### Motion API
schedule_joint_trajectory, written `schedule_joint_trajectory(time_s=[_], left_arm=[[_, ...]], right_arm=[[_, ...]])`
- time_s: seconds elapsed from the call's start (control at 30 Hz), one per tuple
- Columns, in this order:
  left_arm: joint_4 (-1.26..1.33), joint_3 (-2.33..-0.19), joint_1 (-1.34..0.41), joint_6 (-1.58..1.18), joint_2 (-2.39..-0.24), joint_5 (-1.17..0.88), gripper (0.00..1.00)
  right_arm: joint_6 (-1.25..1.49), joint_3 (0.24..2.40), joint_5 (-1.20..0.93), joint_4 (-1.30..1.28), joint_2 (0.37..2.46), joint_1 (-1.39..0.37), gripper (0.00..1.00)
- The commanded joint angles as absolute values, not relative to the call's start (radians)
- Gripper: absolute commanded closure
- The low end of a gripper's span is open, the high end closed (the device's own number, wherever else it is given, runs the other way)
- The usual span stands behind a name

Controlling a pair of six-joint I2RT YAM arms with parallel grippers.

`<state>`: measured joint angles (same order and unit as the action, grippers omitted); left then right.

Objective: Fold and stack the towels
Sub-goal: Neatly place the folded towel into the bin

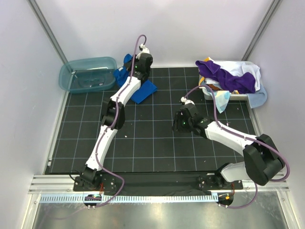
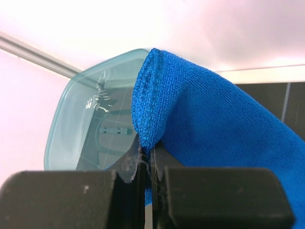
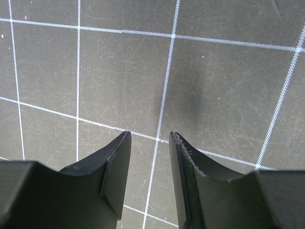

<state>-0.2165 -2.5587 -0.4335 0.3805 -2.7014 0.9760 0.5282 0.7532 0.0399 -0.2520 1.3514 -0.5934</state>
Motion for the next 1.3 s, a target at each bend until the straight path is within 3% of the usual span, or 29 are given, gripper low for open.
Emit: schedule_joint_trajectory(time_s=[0.0, 0.77, 1.27], left_arm=[[-0.12, -2.608, -0.411, 0.42, -2.663, 0.973, 1.0], [-0.097, -2.53, -0.244, 0.408, -2.574, 0.917, 1.0], [-0.256, -2.447, -0.115, 0.19, -2.508, 0.779, 1.0]], right_arm=[[0.523, 0.752, 0.025, -0.193, 1.359, -0.592, 0.55], [0.508, 0.727, 0.015, -0.175, 1.359, -0.604, 0.55], [0.502, 0.73, 0.017, -0.164, 1.391, -0.617, 0.55]])
